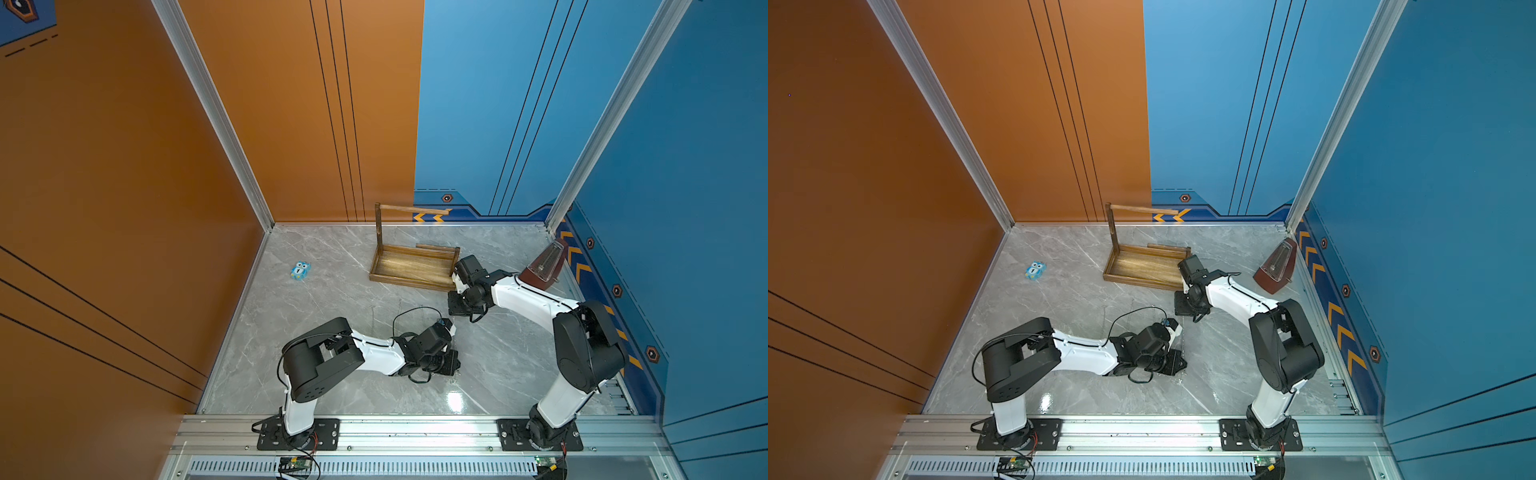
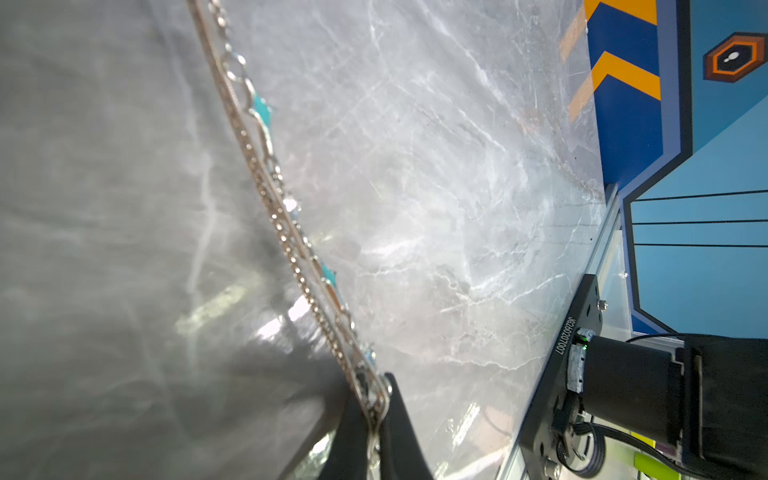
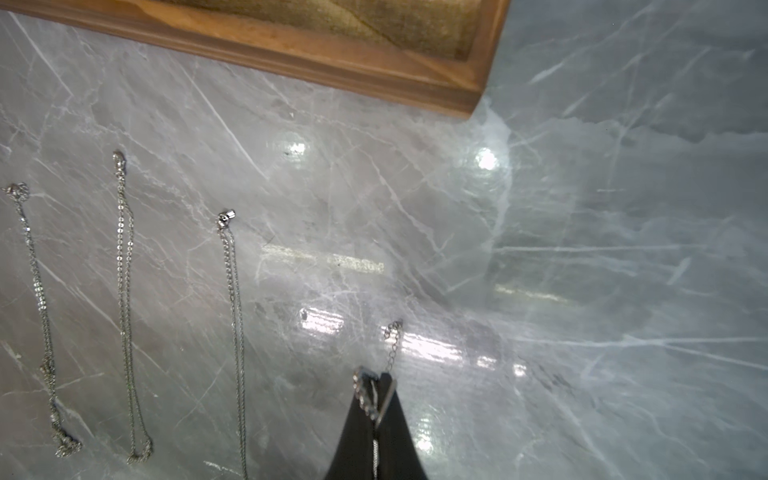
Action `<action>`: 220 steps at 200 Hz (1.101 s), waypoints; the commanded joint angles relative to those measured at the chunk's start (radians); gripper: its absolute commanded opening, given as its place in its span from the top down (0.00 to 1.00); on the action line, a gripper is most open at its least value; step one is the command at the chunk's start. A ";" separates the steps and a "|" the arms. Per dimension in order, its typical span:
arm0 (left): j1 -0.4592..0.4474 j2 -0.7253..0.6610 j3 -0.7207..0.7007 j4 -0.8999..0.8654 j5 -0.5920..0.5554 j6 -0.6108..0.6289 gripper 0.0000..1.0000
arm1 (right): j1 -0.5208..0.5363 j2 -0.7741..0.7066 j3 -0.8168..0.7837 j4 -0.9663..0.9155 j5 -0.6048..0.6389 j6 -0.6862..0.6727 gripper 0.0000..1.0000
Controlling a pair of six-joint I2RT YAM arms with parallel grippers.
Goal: Take the necklace off the jewelry display stand
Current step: Place the necklace at the center of the board.
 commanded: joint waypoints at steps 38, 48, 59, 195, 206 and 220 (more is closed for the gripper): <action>0.008 0.010 -0.040 -0.051 -0.002 -0.010 0.93 | -0.016 0.054 0.046 0.000 -0.014 -0.026 1.00; 0.009 0.010 -0.041 -0.051 0.000 -0.011 0.92 | -0.019 0.060 0.053 0.000 -0.016 -0.026 1.00; 0.009 0.010 -0.043 -0.051 0.002 -0.014 0.91 | -0.019 0.067 0.057 -0.001 -0.019 -0.026 1.00; 0.022 0.009 -0.047 -0.051 0.016 -0.025 0.77 | -0.030 0.117 0.086 -0.014 -0.049 -0.034 1.00; 0.022 0.006 -0.048 -0.052 0.017 -0.025 0.77 | -0.031 0.117 0.088 -0.015 -0.048 -0.036 1.00; 0.022 -0.001 -0.049 -0.052 0.018 -0.025 0.76 | -0.035 0.120 0.090 -0.017 -0.048 -0.036 1.00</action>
